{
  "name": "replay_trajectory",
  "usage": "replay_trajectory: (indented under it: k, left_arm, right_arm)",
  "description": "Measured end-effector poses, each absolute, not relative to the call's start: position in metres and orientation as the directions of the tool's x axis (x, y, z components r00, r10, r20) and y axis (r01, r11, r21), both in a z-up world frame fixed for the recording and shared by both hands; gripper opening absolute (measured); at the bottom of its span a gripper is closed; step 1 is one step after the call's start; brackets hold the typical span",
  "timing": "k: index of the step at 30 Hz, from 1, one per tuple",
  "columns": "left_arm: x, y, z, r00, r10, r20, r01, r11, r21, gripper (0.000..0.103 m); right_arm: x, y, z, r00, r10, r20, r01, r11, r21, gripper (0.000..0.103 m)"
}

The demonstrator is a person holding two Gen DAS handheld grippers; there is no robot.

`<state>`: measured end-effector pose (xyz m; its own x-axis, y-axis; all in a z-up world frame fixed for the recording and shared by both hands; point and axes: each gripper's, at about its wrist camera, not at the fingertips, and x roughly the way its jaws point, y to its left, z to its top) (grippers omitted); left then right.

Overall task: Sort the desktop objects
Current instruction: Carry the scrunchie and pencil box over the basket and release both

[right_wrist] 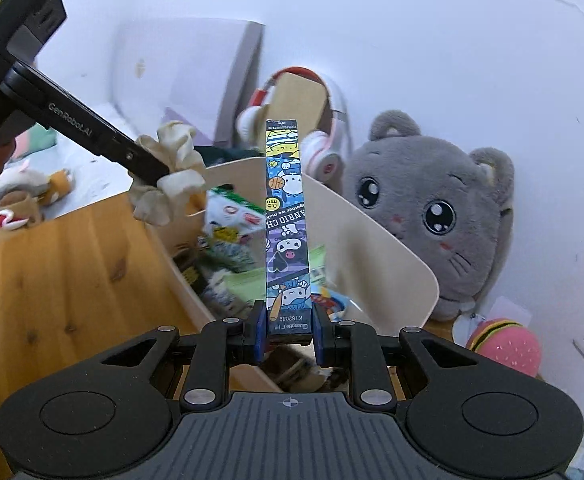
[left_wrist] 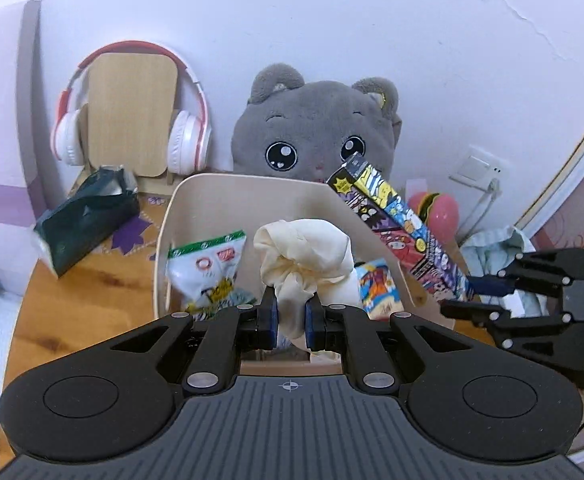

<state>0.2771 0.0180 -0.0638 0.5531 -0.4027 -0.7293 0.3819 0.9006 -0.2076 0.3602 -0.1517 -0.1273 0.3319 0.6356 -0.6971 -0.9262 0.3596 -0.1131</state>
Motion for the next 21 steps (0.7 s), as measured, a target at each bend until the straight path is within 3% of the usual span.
replay_trajectory:
  k: [8, 21]
  left_arm:
    - [0.321, 0.003, -0.083, 0.520, -0.378, -0.766, 0.372, 0.908, -0.196, 0.012]
    - [0.357, 0.006, -0.134, 0.467, -0.261, -0.845, 0.302, 0.945, -0.125, 0.013]
  right_arm:
    - [0.379, -0.137, -0.143, 0.358, 0.597, -0.718, -0.886, 0.460, -0.059, 0.022]
    - [0.383, -0.106, -0.175, 0.368, 0.440, -0.819, -0.874, 0.465, -0.143, 0.022]
